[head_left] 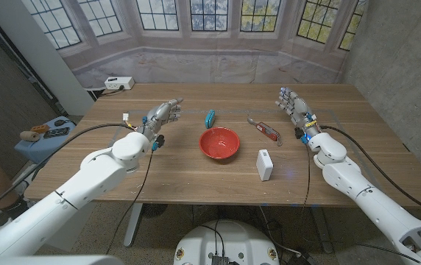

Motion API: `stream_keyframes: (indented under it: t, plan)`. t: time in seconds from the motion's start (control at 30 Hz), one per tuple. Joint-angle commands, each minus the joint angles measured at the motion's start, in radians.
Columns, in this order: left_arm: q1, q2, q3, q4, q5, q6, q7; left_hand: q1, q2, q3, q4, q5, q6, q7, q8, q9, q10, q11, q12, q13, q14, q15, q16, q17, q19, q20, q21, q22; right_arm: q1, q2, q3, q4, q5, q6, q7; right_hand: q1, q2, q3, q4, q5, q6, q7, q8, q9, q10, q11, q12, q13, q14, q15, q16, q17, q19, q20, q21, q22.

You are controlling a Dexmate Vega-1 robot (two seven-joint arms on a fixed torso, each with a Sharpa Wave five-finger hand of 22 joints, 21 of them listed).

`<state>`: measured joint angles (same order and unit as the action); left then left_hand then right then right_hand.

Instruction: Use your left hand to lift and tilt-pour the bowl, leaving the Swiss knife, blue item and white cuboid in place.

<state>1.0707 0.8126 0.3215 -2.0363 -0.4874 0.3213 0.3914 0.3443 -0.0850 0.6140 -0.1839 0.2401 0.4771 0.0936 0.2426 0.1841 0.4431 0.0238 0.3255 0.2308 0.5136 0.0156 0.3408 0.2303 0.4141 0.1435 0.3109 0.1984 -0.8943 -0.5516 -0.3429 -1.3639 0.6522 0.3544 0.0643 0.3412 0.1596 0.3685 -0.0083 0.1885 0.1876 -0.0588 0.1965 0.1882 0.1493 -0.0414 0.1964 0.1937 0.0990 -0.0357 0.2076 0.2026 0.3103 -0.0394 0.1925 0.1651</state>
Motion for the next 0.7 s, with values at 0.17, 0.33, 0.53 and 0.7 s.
stream_keyframes:
  t: [0.17,0.33,0.53,0.7]
  plan:
    - [-0.062,0.013,0.049,-0.075,0.051,0.157,0.027,0.258,0.169,-0.003,-0.008,0.015,0.065,-0.021,0.014,0.003,0.056,-0.021,0.018,0.008,0.049,-0.024,0.03,0.008,0.028,-0.011,0.014,0.002,-0.015,-0.007,0.026,0.023,0.033,0.025,0.027,0.01,0.001,-0.001,-0.009,-0.004,0.008,0.001,0.003,0.003,0.01,-0.002,0.002,0.003,0.006,-0.035,0.007,0.003,0.01,-0.041,0.005,0.005]
    - [-0.099,0.007,0.067,-0.102,0.049,0.25,0.036,0.286,0.161,-0.011,-0.005,0.019,0.09,-0.018,0.016,0.003,0.085,-0.018,0.026,0.009,0.08,-0.025,0.048,0.014,0.044,-0.013,0.021,0.002,-0.017,-0.009,0.034,0.032,0.043,0.033,0.037,0.01,0.001,-0.001,-0.01,-0.005,0.009,0.001,0.003,0.003,0.012,-0.003,0.003,0.003,0.007,-0.037,0.007,0.003,0.012,-0.041,0.005,0.005]
    - [-0.15,-0.002,0.092,-0.122,0.047,0.354,0.04,0.321,0.155,-0.022,-0.002,0.024,0.129,-0.008,0.021,0.003,0.119,-0.014,0.035,0.011,0.119,-0.034,0.074,0.024,0.071,-0.014,0.034,0.003,-0.021,-0.011,0.043,0.039,0.055,0.036,0.046,0.01,0.001,-0.001,-0.011,-0.005,0.009,0.003,0.003,0.003,0.011,-0.002,0.003,0.003,0.008,-0.036,0.008,0.004,0.014,-0.041,0.005,0.005]
    - [-0.186,-0.009,0.11,-0.126,0.042,0.407,0.033,0.336,0.152,-0.028,-0.001,0.026,0.14,-0.002,0.02,0.003,0.131,-0.012,0.037,0.013,0.133,-0.033,0.083,0.026,0.083,-0.015,0.04,0.004,-0.026,-0.016,0.05,0.038,0.062,0.034,0.048,0.01,0.002,-0.001,-0.012,-0.005,0.009,0.002,0.003,0.003,0.012,-0.003,0.003,0.003,0.009,-0.036,0.009,0.004,0.015,-0.04,0.005,0.005]
